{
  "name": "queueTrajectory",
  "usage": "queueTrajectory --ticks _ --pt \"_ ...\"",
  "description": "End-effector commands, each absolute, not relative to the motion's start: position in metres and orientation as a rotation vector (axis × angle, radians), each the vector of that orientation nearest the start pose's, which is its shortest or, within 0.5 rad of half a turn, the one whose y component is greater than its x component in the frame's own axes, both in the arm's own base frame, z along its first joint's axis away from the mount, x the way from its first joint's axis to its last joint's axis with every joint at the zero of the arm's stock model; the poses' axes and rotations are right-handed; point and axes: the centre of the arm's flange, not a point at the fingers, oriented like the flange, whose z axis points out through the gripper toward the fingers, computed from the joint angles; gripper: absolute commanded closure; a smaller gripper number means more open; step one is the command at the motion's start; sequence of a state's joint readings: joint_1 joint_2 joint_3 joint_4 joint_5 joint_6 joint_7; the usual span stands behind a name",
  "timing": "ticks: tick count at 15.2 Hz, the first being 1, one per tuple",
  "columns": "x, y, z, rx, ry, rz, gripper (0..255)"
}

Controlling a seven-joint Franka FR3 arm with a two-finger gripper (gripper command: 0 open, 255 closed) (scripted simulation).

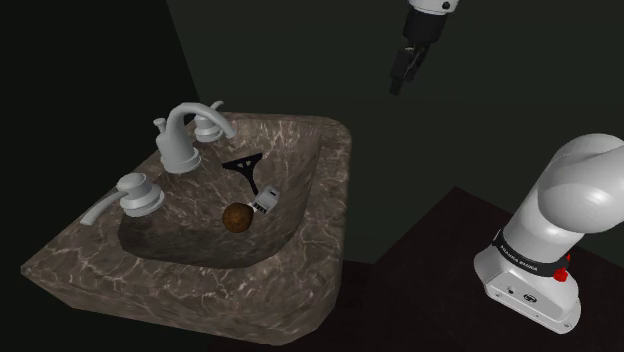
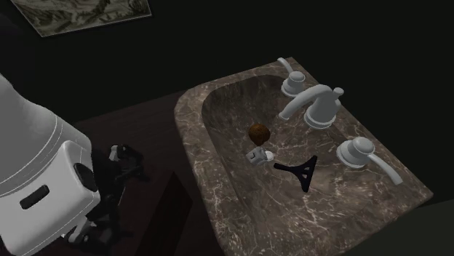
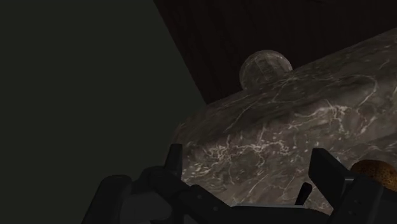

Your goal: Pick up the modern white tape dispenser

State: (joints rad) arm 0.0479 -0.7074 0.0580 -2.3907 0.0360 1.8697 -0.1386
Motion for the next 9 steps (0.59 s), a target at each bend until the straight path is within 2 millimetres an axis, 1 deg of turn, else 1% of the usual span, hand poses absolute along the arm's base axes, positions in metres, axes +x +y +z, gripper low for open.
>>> queueTrajectory --ticks 1,9 --pt "0.365 0.057 0.560 -3.097 -0.386 -0.304 0" --pt "0.416 0.109 0.491 -3.025 -0.508 -0.333 0"
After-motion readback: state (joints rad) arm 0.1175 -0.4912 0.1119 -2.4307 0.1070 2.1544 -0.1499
